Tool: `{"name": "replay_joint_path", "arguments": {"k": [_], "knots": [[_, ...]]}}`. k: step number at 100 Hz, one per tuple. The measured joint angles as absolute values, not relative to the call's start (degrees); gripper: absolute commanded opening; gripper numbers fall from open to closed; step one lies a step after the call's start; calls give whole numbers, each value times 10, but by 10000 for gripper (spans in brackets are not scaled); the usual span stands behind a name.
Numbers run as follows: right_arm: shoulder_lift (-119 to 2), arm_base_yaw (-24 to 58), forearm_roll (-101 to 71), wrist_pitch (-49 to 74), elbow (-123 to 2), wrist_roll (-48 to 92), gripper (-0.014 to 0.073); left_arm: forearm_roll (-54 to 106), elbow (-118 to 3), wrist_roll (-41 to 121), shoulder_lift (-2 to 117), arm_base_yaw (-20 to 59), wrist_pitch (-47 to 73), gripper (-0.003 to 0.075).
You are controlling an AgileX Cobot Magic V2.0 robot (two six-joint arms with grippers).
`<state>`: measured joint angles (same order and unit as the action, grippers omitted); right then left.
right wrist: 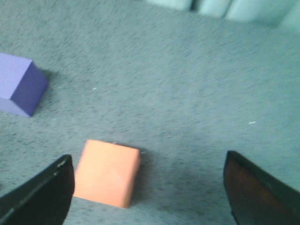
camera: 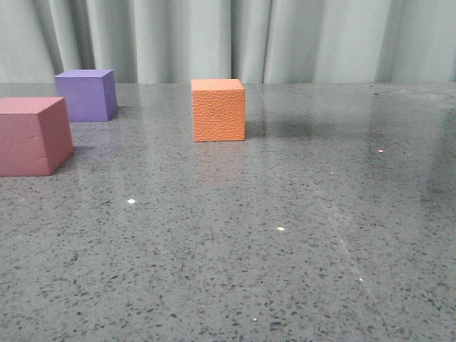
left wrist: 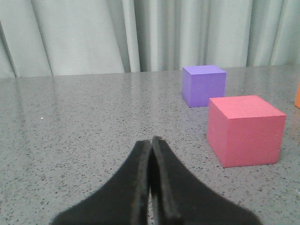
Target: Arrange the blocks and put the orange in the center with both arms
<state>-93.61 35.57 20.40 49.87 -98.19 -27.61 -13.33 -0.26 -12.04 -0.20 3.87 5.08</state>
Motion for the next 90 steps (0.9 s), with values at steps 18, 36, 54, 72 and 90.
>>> {"name": "replay_joint_path", "arguments": {"k": [18, 36, 54, 72, 90], "knots": [[-844, 294, 213, 499, -882, -252, 636, -133, -3, -120, -2, 39, 51, -19], [-737, 224, 218, 489, -732, -241, 636, -133, -3, -120, -2, 39, 51, -19], [-615, 166, 218, 466, -589, -240, 636, -133, -3, -120, -2, 39, 51, -19], [-492, 134, 219, 464, -467, -240, 636, -133, -3, -120, -2, 39, 51, -19], [-383, 133, 219, 467, -370, -239, 634, -133, -3, -120, -2, 39, 51, -19]]}}
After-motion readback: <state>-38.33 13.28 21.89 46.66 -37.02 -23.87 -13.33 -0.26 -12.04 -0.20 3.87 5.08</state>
